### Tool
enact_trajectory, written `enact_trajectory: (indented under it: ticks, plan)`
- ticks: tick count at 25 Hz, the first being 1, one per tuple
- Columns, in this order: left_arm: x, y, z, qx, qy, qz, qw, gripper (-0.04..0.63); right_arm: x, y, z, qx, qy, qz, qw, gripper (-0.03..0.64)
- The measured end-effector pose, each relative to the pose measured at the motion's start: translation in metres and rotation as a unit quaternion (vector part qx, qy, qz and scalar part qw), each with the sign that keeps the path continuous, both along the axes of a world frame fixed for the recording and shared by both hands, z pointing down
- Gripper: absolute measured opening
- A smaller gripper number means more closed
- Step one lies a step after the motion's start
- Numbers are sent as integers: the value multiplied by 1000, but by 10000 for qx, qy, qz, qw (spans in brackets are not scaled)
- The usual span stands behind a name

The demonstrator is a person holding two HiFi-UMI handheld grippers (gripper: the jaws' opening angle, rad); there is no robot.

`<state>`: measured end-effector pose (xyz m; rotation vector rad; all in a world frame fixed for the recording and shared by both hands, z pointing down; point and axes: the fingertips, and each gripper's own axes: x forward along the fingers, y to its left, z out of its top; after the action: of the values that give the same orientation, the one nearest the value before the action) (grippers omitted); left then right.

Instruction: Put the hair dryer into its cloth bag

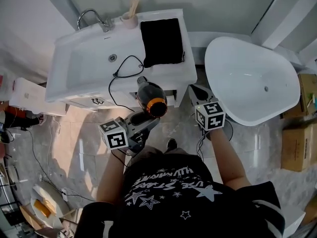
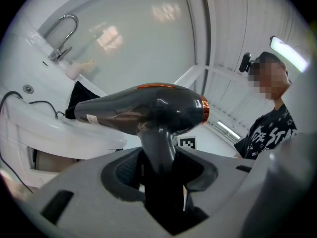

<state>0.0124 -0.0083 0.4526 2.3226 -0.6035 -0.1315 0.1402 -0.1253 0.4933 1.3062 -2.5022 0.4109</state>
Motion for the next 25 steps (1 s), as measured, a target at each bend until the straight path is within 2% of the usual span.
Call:
enact_trajectory:
  ticks: [7, 14, 21, 25]
  plan:
    - [-4, -5, 5, -45, -150, 113, 9998, 196, -3, -15, 10, -24, 281, 81, 9996, 6]
    - [-8, -35, 10, -81, -32, 360, 9993, 196, -6, -42, 11, 73, 833, 37, 9965, 6]
    - [-22, -79, 17, -180, 2, 652, 9977, 196, -23, -87, 22, 20, 1616, -294, 9864, 8]
    - [-32, -108, 17, -209, -37, 726, 9971, 196, -33, -118, 29, 26, 2044, -512, 9775, 41]
